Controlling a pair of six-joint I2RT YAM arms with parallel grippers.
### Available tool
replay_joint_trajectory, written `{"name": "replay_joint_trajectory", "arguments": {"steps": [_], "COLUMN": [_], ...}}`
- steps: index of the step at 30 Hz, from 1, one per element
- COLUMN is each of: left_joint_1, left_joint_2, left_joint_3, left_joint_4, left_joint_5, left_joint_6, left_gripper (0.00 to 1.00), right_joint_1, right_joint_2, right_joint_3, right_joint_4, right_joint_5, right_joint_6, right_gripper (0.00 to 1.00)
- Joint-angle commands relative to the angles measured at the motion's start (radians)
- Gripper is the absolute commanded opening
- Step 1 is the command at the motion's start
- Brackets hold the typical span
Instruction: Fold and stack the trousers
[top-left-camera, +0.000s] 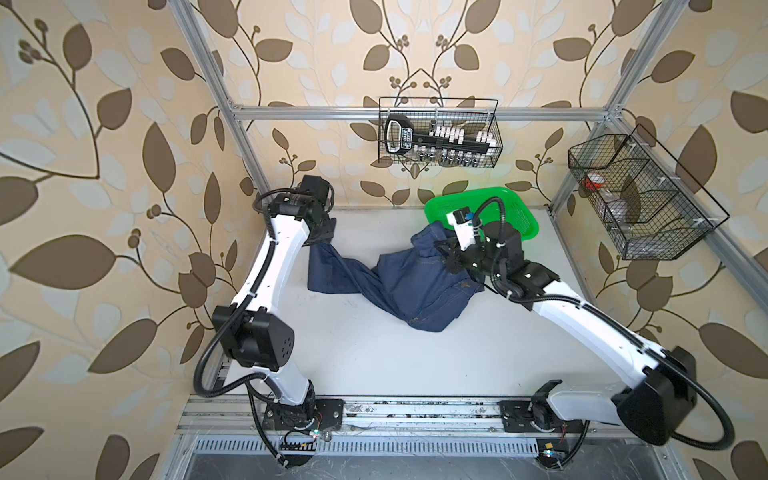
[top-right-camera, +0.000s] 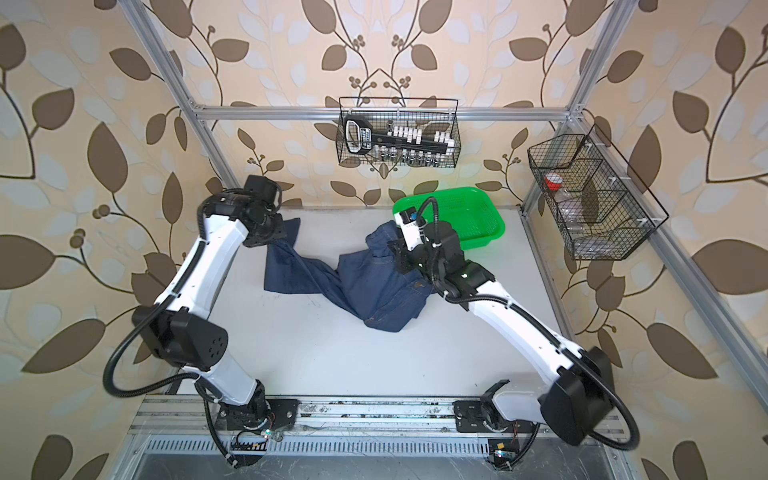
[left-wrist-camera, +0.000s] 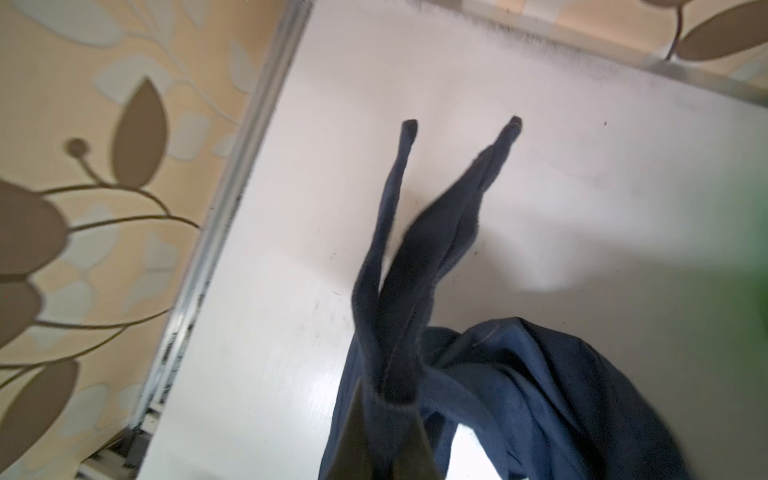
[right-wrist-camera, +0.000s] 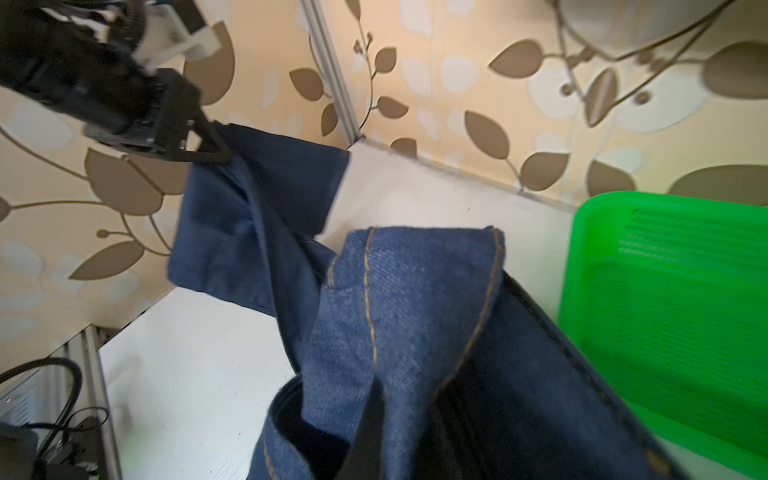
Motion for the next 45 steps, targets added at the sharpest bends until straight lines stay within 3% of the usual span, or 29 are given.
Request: {"name": "replay_joint_trajectory", "arguments": {"steps": [1, 4, 7, 14, 16, 20, 25, 31, 33, 38, 45], "left_joint_1": [0.0, 0.002, 0.002, 0.002, 0.002, 0.0, -0.006, -0.007, -0.006, -0.006, -0.006], "left_joint_2": [-0.084, -0.156, -0.165, -0.276, -0.273, -0.199, -0.117, -0.256, -0.308, -0.398, -0.434], "left_joint_3": [0.002, -0.107, -0.197, -0.395, -0.47, -0.595, -0.692, -0.778, -0.818, -0.897, -0.706], "left_joint_4": [-0.145, -0.11, -0.105, -0.058, -0.002, 0.096, 0.145, 0.045, 0.015, -0.04, -0.163], "left_joint_5": [-0.204, -0.276, -0.261, -0.234, -0.155, 0.014, 0.025, -0.02, 0.005, 0.096, 0.049], "left_joint_6": [0.01, 0.003, -0.042, -0.163, -0.18, -0.231, -0.266, -0.307, -0.324, -0.355, -0.334], "left_gripper": [0.0, 0.0, 0.0, 0.0, 0.0, 0.0, 0.0, 0.0, 0.03, 0.19, 0.6], "right_joint_1": [-0.055, -0.115, -0.152, -0.244, -0.311, -0.353, -0.4, -0.44, -0.456, -0.46, -0.531], "right_joint_2": [-0.114, -0.199, -0.268, -0.441, -0.42, -0.354, -0.13, 0.005, -0.004, -0.052, -0.214], "right_joint_3": [-0.041, -0.061, -0.089, -0.196, -0.225, -0.332, -0.364, -0.341, -0.334, -0.315, -0.344], "right_joint_4": [-0.04, -0.161, -0.292, -0.407, -0.423, -0.289, -0.186, -0.219, -0.255, -0.415, -0.496], "right_joint_5": [0.148, 0.238, 0.297, 0.381, 0.321, 0.264, 0.201, 0.213, 0.21, 0.183, 0.135], "right_joint_6": [0.03, 0.029, 0.017, 0.09, 0.112, 0.13, 0.118, 0.075, 0.067, 0.093, 0.139], "right_gripper": [0.01, 0.01, 0.02, 0.03, 0.04, 0.06, 0.13, 0.23, 0.24, 0.39, 0.53]}}
